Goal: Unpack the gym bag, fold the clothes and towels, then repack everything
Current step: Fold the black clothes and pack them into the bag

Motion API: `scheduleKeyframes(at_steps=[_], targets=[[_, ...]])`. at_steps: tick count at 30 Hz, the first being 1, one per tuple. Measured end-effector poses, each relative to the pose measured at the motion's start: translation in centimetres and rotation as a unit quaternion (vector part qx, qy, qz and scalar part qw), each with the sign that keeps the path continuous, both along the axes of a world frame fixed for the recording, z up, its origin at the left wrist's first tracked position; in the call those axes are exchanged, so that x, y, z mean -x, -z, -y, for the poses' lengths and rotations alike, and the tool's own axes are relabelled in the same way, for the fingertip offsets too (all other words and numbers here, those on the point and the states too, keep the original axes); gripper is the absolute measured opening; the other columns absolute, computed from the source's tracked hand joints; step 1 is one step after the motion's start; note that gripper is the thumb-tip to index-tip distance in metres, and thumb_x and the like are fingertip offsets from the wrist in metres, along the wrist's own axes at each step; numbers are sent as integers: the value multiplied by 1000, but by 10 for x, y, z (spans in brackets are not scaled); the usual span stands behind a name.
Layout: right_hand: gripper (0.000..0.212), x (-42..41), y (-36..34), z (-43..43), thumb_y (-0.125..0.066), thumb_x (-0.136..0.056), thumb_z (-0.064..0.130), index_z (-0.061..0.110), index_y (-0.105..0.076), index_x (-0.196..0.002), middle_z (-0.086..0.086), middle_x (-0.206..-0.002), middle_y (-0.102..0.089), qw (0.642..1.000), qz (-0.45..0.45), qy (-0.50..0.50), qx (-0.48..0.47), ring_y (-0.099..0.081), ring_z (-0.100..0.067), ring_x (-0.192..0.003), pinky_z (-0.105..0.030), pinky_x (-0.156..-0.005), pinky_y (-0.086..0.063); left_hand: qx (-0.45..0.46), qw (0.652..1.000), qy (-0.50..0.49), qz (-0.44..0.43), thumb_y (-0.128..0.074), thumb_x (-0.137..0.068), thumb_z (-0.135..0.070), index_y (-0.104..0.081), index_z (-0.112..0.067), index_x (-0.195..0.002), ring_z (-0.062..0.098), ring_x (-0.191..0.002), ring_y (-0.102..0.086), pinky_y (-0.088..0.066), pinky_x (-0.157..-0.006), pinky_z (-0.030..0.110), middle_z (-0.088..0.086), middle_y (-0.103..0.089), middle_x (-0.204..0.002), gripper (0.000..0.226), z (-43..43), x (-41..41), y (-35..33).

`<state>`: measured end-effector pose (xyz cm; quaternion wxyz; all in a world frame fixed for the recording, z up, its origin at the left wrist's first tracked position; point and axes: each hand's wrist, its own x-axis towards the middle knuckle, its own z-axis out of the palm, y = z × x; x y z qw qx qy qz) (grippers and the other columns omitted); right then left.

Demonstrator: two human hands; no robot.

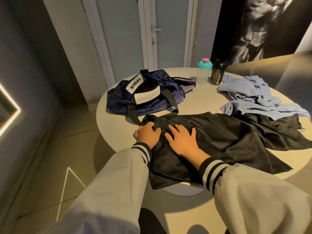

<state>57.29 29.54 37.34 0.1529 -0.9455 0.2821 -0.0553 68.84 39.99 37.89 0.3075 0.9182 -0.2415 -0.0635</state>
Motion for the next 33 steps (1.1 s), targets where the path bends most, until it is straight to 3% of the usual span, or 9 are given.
scheduleKeyframes(at_steps=[4,7,10,15,19,23,25,29,33], targets=[[62,1,-1,0,-22,-103,56,33,-12,-159,-4,-165,-17,999,35,13,39,-2,-21,-154,-57,-119,9,113,987,-34,-105,-50,-101,-40,-46,-26,-130,35,-124,-52,-32,-110,46,6,-60,-131,33,-1,-7,0],[55,-6,-10,-3,-38,-102,49,33,-26,-153,-9,-149,-40,993,90,3,78,-30,-30,-144,-54,-120,-11,177,972,-54,-141,-56,-99,-35,-41,-32,-131,33,-121,-52,-41,-98,43,8,-56,-130,36,-5,-12,-3],[45,-8,-7,-7,-46,-100,43,33,-36,-143,-8,-130,-49,997,69,-20,20,-45,-32,-127,-56,-114,-25,203,971,-45,-120,-59,-97,-20,-37,-35,-122,27,-108,-53,-37,-89,37,2,-58,-115,37,-9,-9,1],[44,-7,5,-8,-33,-105,42,30,-41,-147,0,-149,-38,999,39,-22,10,-28,-21,-143,-63,-119,-5,168,985,22,-40,-59,-94,-12,-40,-49,-130,26,-116,-57,-37,-108,48,0,-58,-123,55,-15,-6,4],[48,-3,4,-8,-27,-107,39,26,-35,-153,3,-158,-32,999,31,-32,25,-19,-17,-150,-62,-120,-2,109,992,56,-3,-51,-99,-17,-46,-41,-143,30,-128,-53,-36,-113,50,2,-53,-144,50,-14,-6,9],[45,0,5,3,-31,-106,32,20,-39,-149,2,-157,-36,999,19,-16,34,-22,-19,-150,-64,-118,3,108,993,44,-33,-50,-101,-25,-38,-27,-154,30,-140,-43,-34,-117,49,4,-40,-158,54,-13,-7,14],[36,-2,1,10,-39,-102,24,16,-49,-135,-2,-141,-48,998,32,2,57,-33,-24,-143,-69,-117,-1,102,993,51,-34,-50,-103,-24,-30,-21,-158,28,-147,-34,-30,-121,45,3,-25,-165,59,-12,-6,11],[45,-7,-6,3,-35,-106,33,23,-42,-149,-3,-146,-48,995,81,-12,62,-38,-24,-139,-57,-120,-16,84,995,48,-25,-51,-103,-23,-19,-21,-161,27,-149,-30,-29,-121,45,4,-19,-168,66,-10,-5,9],[45,-3,10,-10,-31,-107,39,28,-42,-149,0,-152,-43,996,71,-11,50,-32,-18,-144,-55,-121,-16,104,993,61,-18,-56,-101,-27,-37,-23,-155,26,-150,-29,-30,-119,39,4,-19,-167,57,-14,-1,9]])
